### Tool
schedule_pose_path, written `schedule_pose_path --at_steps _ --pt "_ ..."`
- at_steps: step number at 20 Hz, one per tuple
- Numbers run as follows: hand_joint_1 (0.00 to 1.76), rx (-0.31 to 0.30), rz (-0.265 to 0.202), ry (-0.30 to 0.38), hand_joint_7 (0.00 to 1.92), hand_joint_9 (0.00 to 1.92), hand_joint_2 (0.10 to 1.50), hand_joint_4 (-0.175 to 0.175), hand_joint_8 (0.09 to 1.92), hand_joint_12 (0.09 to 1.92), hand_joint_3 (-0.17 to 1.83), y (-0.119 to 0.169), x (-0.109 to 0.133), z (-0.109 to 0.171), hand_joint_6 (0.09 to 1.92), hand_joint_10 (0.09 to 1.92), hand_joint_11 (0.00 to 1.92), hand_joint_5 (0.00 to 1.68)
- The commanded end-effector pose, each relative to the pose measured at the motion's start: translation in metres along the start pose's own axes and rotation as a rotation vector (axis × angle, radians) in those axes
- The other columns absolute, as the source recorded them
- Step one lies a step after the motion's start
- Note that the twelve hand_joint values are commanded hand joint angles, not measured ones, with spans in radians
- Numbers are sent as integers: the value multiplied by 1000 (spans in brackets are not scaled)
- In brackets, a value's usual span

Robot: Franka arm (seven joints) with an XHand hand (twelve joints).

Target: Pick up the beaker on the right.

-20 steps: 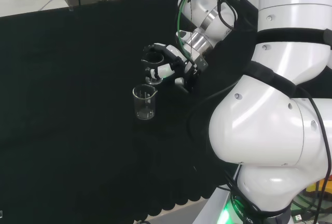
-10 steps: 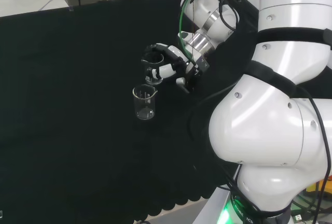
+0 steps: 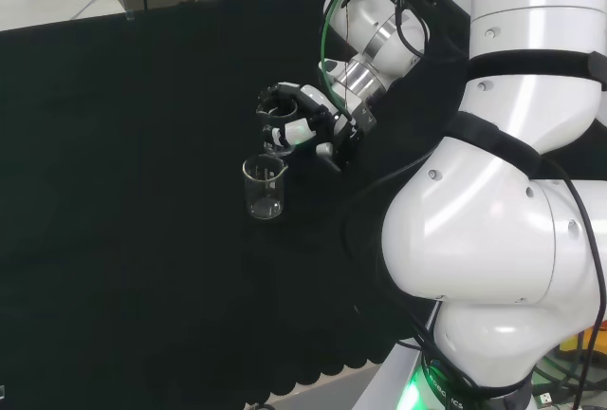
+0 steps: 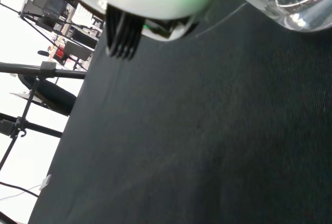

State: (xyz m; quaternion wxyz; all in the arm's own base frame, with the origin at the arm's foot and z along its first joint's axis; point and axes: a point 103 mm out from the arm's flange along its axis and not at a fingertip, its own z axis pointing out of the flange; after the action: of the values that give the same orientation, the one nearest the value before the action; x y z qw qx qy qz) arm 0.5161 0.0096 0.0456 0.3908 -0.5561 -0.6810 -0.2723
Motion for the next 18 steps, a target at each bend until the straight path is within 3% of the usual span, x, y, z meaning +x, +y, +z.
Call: schedule_pose_path --at_steps 1,4,5,6,7,8,10,11,13,16,18 --pt "1120 -20 23 -14 383 590 522 -7 737 1351 770 0 -2 1 836 589 109 415" --pt "1131 -57 59 -52 515 662 572 9 731 1336 757 1 -1 1 901 583 205 641" --pt "1127 -76 79 -58 619 740 679 9 737 1315 642 1 0 1 919 580 304 808" --pt "1177 -101 99 -70 792 863 817 -58 802 1245 441 2 0 0 924 572 504 915" --pt "1215 -112 107 -88 963 994 889 -30 765 1122 304 2 2 -1 864 553 751 1021" --pt "1288 -132 106 -116 1073 1168 906 -51 764 990 234 3 6 -4 825 408 953 1086" --pt "1382 -180 84 -158 1214 1416 796 -113 748 776 378 4 15 -12 786 146 1194 1152" --pt "1400 -200 66 -190 1224 1463 806 -141 756 715 343 5 20 -17 702 87 1250 1190" --pt "1413 -222 29 -237 1234 1496 872 -167 728 647 191 6 30 -30 543 87 1301 1255" --pt "1418 -223 -14 -306 1271 1507 907 -175 650 614 101 7 44 -51 434 87 1318 1304" --pt "1482 -208 -30 -343 1252 1517 929 -175 699 951 87 6 51 -65 603 87 1054 1209"
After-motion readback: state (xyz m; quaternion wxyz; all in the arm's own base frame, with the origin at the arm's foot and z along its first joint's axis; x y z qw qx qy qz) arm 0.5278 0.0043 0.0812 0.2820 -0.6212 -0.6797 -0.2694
